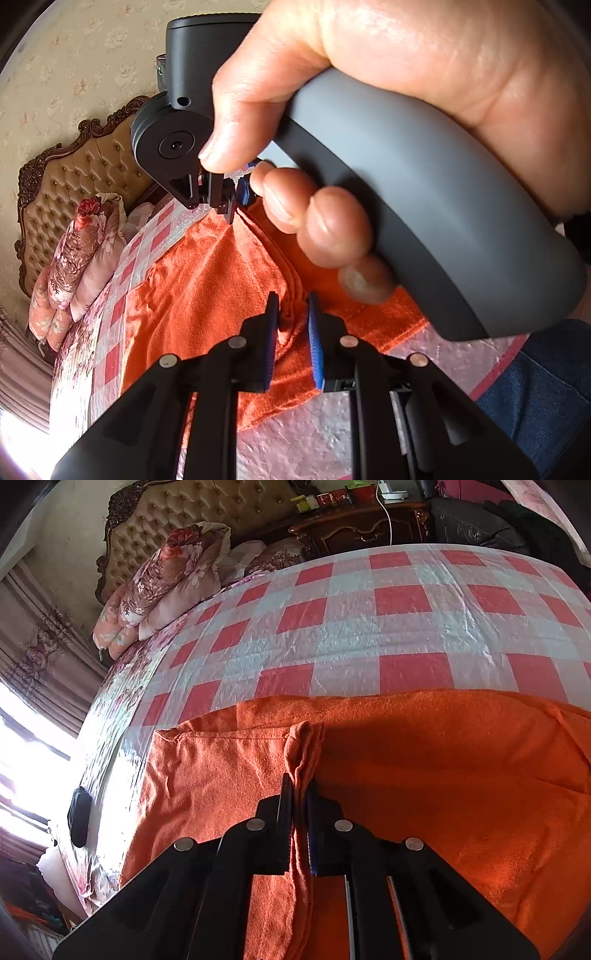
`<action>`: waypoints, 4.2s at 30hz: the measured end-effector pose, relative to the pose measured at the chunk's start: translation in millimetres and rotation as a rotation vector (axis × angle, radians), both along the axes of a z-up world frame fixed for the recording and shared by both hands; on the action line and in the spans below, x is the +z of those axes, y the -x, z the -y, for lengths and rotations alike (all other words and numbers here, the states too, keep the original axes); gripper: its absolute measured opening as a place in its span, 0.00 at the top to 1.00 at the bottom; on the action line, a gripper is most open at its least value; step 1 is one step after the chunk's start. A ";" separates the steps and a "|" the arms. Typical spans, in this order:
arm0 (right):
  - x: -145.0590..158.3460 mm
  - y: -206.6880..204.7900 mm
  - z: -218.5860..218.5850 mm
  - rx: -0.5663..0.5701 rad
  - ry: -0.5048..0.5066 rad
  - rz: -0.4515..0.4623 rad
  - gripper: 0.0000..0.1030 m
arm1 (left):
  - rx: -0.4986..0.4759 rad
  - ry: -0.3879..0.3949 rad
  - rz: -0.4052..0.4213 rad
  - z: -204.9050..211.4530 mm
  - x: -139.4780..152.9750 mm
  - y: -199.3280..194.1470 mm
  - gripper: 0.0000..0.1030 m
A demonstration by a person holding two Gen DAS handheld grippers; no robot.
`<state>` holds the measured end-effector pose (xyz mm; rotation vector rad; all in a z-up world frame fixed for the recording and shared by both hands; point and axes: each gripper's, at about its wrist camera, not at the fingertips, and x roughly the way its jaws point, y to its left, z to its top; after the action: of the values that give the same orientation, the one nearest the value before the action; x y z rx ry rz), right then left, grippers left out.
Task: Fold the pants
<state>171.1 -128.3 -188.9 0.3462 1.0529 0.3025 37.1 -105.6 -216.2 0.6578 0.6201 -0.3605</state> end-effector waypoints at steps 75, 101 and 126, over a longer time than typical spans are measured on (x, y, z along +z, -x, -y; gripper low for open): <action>10.4 123.6 -21.9 0.179 0.148 -0.056 0.91 | 0.510 0.539 -0.220 -244.1 47.4 -5.8 0.56; 53.3 58.1 -94.7 0.325 0.079 0.095 0.80 | 0.443 0.615 -0.292 -206.0 36.1 -41.4 0.83; 22.3 61.4 -98.4 0.132 0.436 0.168 0.17 | 0.582 0.372 -0.251 -226.3 33.0 -61.5 0.80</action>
<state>109.7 -29.9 -166.5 -0.1388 0.9481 0.2082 98.6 120.7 -183.3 0.0582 0.9221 -0.0063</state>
